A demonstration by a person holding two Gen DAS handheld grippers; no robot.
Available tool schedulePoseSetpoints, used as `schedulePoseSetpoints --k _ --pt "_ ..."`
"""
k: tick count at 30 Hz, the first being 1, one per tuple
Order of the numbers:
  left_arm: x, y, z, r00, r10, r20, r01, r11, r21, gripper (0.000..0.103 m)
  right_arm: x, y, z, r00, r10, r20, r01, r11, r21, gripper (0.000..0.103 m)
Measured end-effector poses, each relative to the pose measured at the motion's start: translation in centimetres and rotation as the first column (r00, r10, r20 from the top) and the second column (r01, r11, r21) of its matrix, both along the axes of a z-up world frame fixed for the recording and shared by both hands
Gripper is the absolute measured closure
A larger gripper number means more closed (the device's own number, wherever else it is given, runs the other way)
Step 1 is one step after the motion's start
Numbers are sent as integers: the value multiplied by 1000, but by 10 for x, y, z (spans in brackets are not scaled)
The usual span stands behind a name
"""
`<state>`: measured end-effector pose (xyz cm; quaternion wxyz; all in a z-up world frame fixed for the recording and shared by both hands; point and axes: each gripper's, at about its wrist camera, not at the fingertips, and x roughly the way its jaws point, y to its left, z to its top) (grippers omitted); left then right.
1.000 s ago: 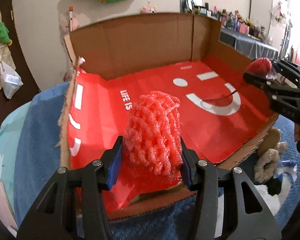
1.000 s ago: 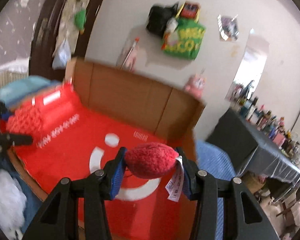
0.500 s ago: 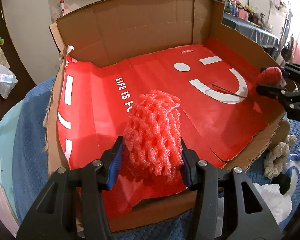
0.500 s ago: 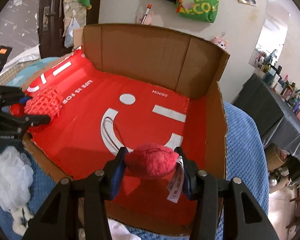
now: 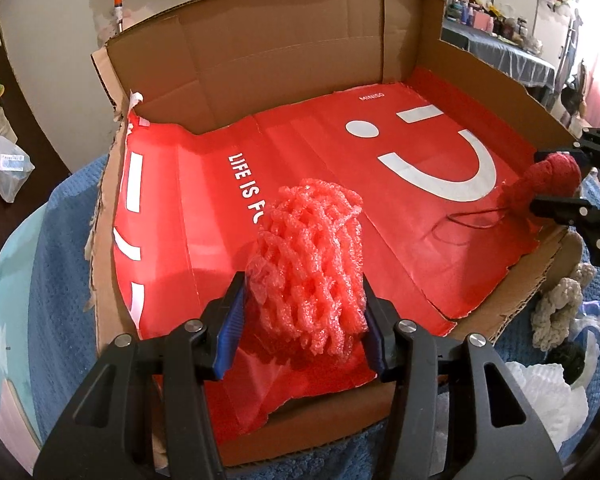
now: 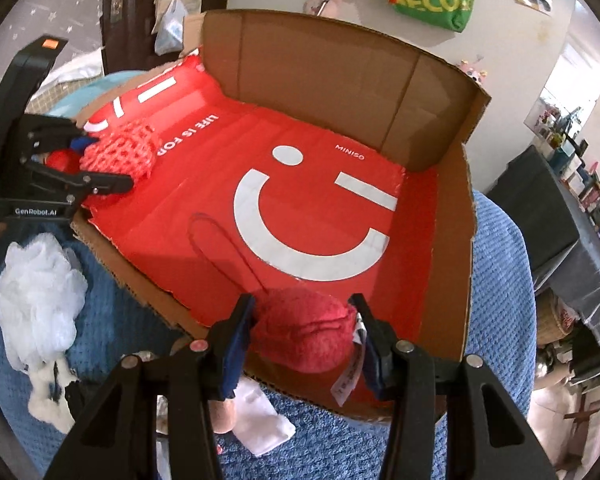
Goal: Organize soft objects
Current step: 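Carry foam net into box with left tool while right tool carries red ball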
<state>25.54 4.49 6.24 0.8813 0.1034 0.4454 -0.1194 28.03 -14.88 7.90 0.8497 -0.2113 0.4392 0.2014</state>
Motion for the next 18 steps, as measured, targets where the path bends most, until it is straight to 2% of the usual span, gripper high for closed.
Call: schedulePoseSetpoints --k 3,12,18 --pt "0 -1 -1 1000 0 3 0 1000 2 54 4 4 3 1000 -8 21 8 1000 2 52" --pt "0 -1 -1 1000 -4 2 4 1000 4 53 29 17 12 985 -76 157 69 997 47 53" --pt "-1 -1 -1 1000 -15 -2 15 1000 9 53 26 24 -9 993 -46 111 49 998 -27 53"
